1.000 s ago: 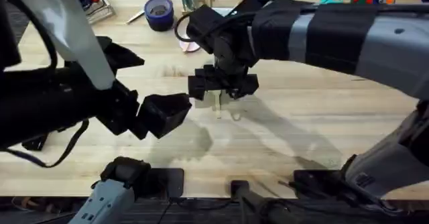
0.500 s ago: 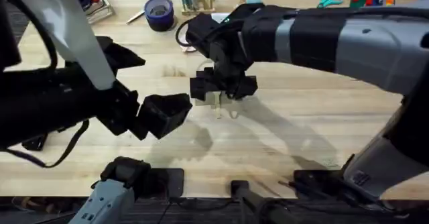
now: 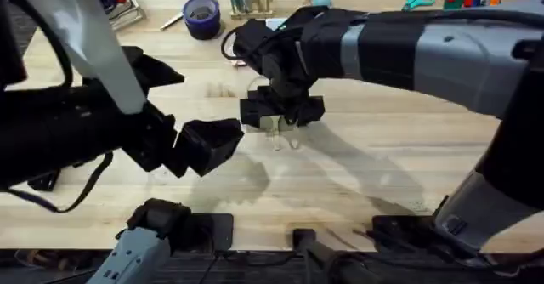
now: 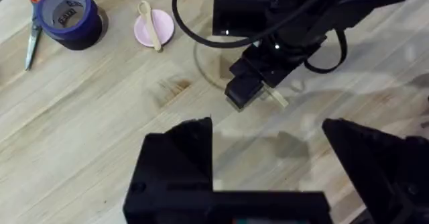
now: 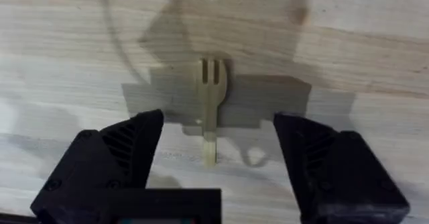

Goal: Pick up a utensil and set it on the pink plate, then put the other utensil in the container.

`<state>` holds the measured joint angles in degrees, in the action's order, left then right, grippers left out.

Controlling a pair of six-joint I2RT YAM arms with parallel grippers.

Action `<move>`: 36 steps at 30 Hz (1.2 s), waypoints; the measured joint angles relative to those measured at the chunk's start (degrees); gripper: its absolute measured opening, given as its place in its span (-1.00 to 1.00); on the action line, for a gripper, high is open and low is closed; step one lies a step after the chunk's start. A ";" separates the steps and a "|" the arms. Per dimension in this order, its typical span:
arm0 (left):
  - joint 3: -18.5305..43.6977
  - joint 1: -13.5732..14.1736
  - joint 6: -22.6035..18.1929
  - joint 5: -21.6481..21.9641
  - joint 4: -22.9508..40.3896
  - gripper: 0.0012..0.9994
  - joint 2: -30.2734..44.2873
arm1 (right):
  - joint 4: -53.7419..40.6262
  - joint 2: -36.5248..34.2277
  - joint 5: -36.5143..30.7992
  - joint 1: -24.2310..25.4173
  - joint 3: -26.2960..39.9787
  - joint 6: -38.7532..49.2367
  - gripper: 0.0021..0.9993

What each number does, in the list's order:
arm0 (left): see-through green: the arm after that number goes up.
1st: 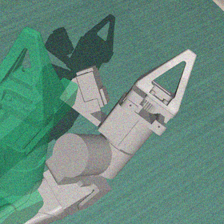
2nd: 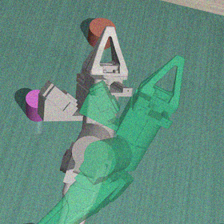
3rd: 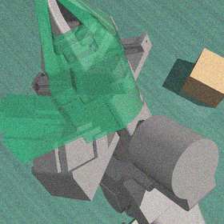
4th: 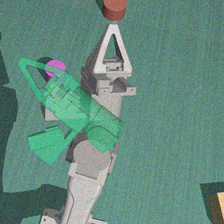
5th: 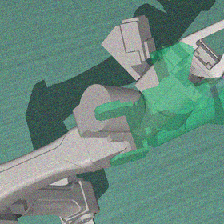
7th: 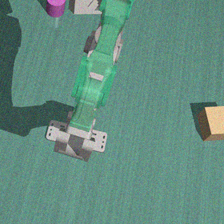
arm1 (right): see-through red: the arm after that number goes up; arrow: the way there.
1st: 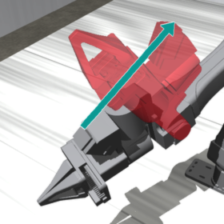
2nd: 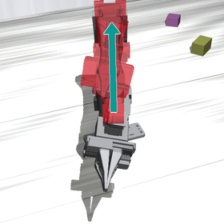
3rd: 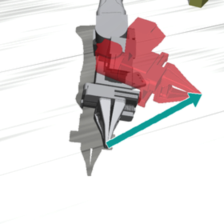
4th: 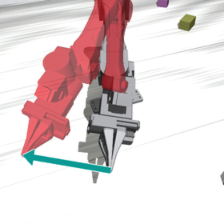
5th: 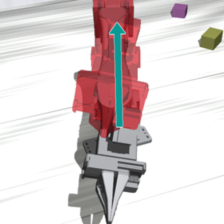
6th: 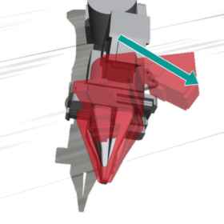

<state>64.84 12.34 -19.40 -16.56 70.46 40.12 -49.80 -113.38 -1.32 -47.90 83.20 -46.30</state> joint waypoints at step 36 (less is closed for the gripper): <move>0.00 0.00 -0.15 0.00 0.00 0.99 0.00 | 0.11 -0.35 -4.98 -2.51 0.00 -2.80 0.97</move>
<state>64.84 12.34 -19.55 -16.56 70.46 40.12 -49.69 -113.73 -6.31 -50.41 83.20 -49.10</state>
